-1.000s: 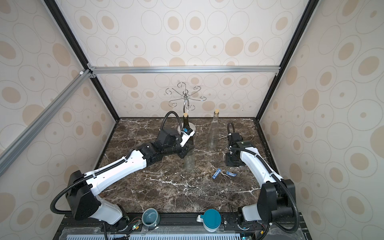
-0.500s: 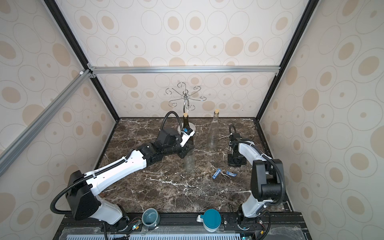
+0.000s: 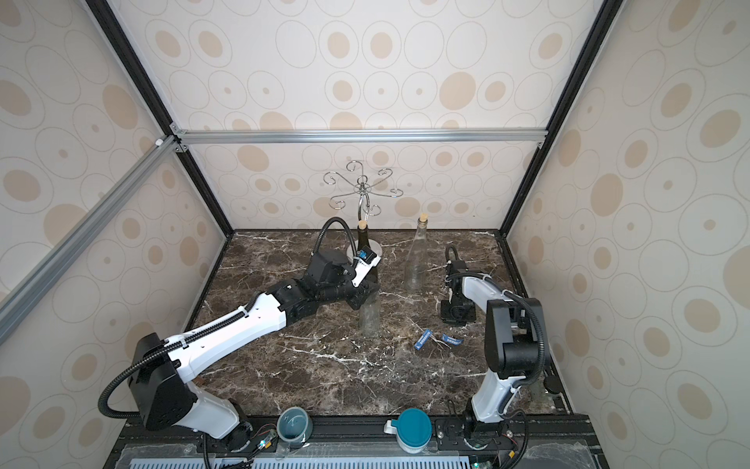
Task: Remove the label from the bottle
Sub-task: Place the label at the center of the board.
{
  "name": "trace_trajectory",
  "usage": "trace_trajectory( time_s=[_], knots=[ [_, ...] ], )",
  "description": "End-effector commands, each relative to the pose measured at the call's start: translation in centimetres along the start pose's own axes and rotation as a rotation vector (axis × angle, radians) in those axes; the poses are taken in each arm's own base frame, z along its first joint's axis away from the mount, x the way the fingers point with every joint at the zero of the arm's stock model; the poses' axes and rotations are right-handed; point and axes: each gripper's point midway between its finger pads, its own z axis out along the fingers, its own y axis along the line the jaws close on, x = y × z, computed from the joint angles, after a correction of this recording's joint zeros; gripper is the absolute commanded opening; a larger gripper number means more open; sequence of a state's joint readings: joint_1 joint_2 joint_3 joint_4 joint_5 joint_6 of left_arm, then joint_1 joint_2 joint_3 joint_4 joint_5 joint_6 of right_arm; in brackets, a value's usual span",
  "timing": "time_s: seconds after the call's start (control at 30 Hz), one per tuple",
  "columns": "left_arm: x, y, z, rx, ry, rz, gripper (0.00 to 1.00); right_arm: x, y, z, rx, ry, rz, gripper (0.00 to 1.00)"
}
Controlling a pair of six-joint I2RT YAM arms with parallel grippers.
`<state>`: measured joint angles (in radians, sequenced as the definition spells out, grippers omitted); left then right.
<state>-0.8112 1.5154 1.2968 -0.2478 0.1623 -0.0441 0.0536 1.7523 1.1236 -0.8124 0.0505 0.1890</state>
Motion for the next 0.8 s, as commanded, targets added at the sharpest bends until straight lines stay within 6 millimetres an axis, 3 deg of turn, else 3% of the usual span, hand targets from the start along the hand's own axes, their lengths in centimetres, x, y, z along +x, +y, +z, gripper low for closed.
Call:
trace_trajectory(
  time_s=[0.0, 0.77],
  knots=[
    [-0.3, -0.3, 0.0, 0.001, 0.006, 0.035, 0.19, -0.5, 0.2, 0.2, -0.016, 0.003, -0.007, 0.16],
    [-0.5, -0.3, 0.4, 0.003, 0.017, 0.037, 0.19, -2.1, 0.4, 1.6, -0.061, -0.021, -0.031, 0.23]
  ],
)
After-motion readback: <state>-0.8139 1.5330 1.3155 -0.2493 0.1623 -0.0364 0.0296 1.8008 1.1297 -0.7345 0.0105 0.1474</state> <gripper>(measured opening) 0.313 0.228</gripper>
